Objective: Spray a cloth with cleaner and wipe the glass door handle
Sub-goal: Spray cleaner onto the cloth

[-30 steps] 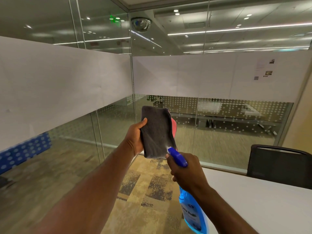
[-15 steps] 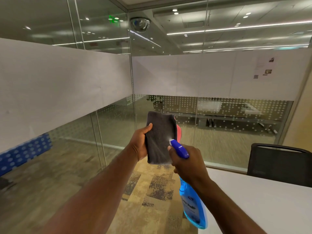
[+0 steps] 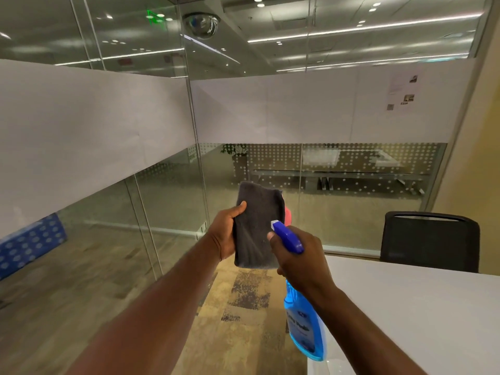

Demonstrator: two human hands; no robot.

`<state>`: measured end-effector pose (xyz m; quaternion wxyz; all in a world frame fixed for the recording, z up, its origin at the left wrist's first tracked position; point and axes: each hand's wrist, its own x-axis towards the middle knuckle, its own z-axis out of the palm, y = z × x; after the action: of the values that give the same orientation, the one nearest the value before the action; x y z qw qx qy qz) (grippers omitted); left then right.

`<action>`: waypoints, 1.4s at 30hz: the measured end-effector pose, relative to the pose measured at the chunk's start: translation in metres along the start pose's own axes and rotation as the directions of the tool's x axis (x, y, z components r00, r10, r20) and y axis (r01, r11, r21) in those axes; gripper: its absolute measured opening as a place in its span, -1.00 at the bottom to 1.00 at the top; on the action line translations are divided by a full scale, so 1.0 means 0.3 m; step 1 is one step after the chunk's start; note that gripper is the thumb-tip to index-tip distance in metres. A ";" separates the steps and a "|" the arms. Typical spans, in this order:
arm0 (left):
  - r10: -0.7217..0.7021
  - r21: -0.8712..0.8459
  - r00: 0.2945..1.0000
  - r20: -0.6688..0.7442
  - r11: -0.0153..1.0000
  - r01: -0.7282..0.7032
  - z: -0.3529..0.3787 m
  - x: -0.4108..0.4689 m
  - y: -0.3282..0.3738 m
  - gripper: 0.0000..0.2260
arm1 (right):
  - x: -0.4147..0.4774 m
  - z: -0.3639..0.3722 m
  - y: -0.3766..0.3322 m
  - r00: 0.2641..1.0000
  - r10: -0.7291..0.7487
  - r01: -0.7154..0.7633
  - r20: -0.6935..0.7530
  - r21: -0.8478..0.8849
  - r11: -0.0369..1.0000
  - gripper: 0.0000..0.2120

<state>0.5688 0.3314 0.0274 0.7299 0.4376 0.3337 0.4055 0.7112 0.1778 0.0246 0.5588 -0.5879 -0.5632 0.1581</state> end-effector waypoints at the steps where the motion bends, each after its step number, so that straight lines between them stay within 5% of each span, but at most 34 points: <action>1: -0.021 -0.006 1.000 0.009 1.000 0.021 0.012 0.003 -0.014 -0.55 | 0.005 -0.007 0.001 1.000 -0.008 0.008 -0.010 0.005 1.000 -0.80; 12: -0.089 -0.028 0.993 0.074 0.995 0.092 0.100 0.078 -0.125 -0.59 | 0.002 -0.096 0.145 0.997 0.036 -0.035 -0.066 0.014 0.999 -0.70; 25: -0.153 -0.036 0.988 -0.012 0.988 0.153 0.085 0.173 -0.388 -0.66 | -0.069 -0.369 0.776 0.903 0.246 -0.333 -0.353 -0.211 0.919 -0.69; 36: -0.218 -0.033 0.967 -0.134 0.976 0.216 0.004 0.162 -0.557 -0.70 | -0.242 -0.415 1.218 0.860 0.421 -0.488 -0.290 -0.221 0.844 -0.56; 42: -0.222 -0.019 0.957 -0.187 0.975 0.223 -0.032 0.153 -0.583 -0.67 | -0.320 -0.373 1.312 0.866 0.412 -0.469 -0.283 -0.178 0.865 -0.71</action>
<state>0.6336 0.3251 -0.1416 0.7354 0.3579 0.4488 0.3600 0.9632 0.1456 -0.3102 0.4944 -0.7794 -0.3576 0.1419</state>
